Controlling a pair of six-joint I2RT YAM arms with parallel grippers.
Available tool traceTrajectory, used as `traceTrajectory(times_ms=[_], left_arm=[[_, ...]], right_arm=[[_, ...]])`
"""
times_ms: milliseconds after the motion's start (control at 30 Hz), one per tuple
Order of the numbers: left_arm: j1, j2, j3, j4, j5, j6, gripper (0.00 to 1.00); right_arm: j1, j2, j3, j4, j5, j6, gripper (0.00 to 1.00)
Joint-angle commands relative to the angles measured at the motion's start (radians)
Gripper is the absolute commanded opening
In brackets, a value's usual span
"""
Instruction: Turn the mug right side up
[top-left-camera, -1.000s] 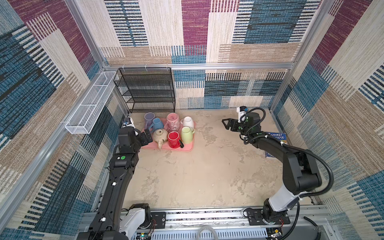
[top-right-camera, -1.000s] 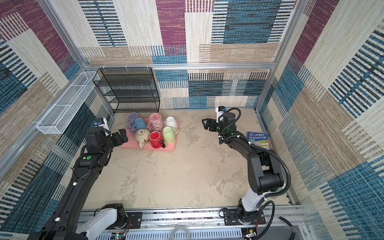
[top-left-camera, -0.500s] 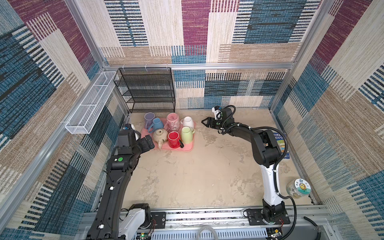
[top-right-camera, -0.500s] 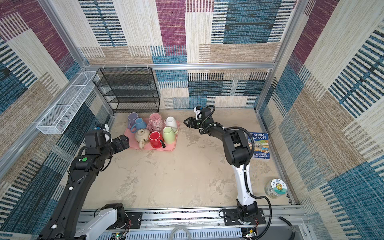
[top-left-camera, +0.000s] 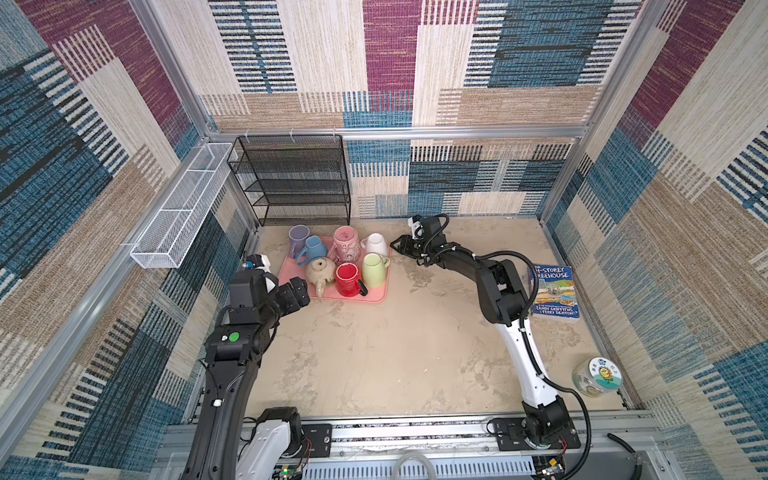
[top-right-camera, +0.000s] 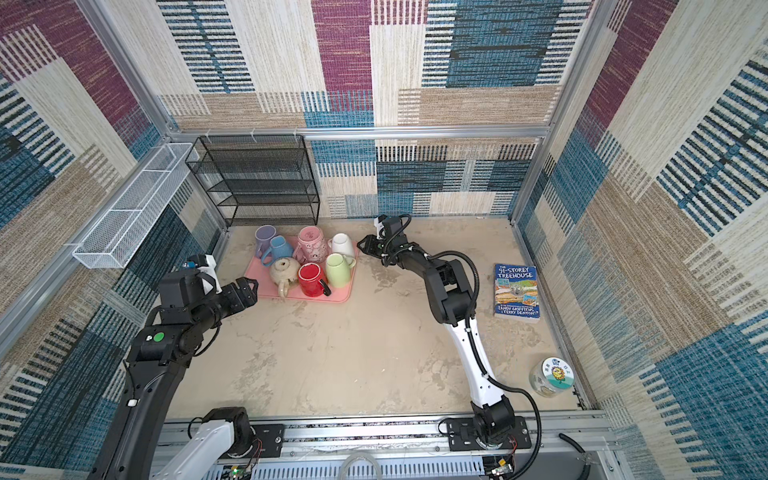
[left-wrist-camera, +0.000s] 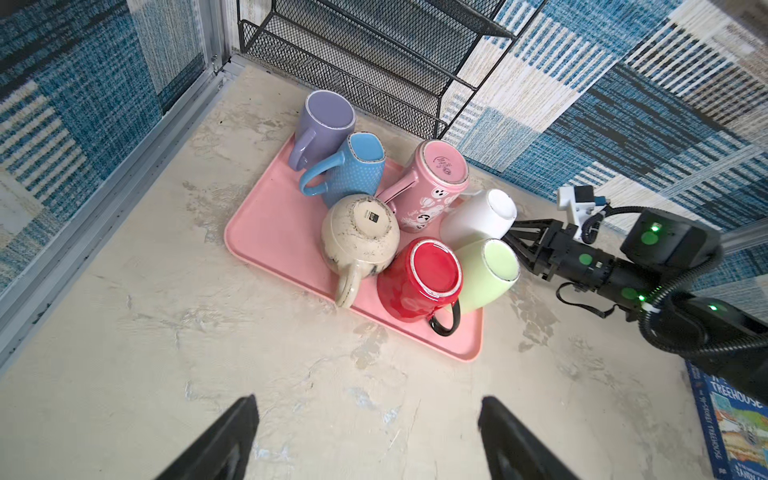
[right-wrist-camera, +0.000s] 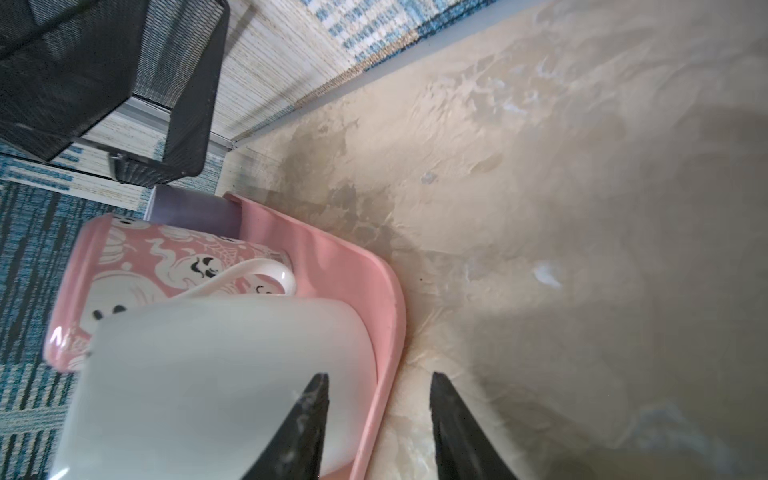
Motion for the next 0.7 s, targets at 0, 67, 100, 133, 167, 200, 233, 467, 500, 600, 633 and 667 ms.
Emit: traceTrajectory(times_ms=[0, 67, 100, 133, 167, 200, 233, 467, 500, 600, 633, 667], left_arm=[[0.001, -0.009, -0.008, -0.01, 0.011, -0.026, 0.88], [0.0, -0.01, -0.009, -0.01, 0.013, -0.026, 0.88], [0.001, -0.01, -0.009, -0.01, 0.012, -0.025, 0.88], [0.0, -0.01, -0.009, -0.01, 0.012, -0.024, 0.88], [0.0, -0.01, -0.008, -0.01, 0.012, -0.024, 0.88], [0.001, -0.012, -0.006, -0.01, 0.012, -0.024, 0.88], [0.001, -0.013, -0.005, -0.01, 0.012, -0.024, 0.88], [0.001, -0.013, -0.002, -0.01, 0.01, -0.024, 0.88], [0.001, -0.013, -0.002, -0.01, 0.009, -0.023, 0.88], [0.001, -0.013, -0.003, -0.01, 0.008, -0.022, 0.88], [0.001, -0.013, -0.003, -0.01, 0.006, -0.023, 0.88], [0.001, -0.012, -0.005, -0.01, 0.006, -0.023, 0.88]], right_arm=[[0.007, 0.035, 0.057, -0.066, 0.065, 0.038, 0.41], [0.012, 0.066, 0.114, -0.099, 0.079, 0.047, 0.39], [0.015, 0.082, 0.143, -0.12, 0.086, 0.048, 0.38], [0.02, 0.102, 0.181, -0.145, 0.092, 0.048, 0.37], [0.024, 0.119, 0.217, -0.173, 0.103, 0.048, 0.36], [0.029, 0.134, 0.246, -0.196, 0.114, 0.048, 0.36], [0.032, 0.147, 0.271, -0.218, 0.127, 0.051, 0.35], [0.052, 0.198, 0.356, -0.288, 0.189, 0.064, 0.28], [0.055, 0.21, 0.38, -0.313, 0.199, 0.059, 0.26], [0.066, 0.223, 0.399, -0.348, 0.224, 0.046, 0.23], [0.07, 0.223, 0.399, -0.355, 0.233, 0.041, 0.22], [0.074, 0.223, 0.401, -0.364, 0.246, 0.035, 0.2]])
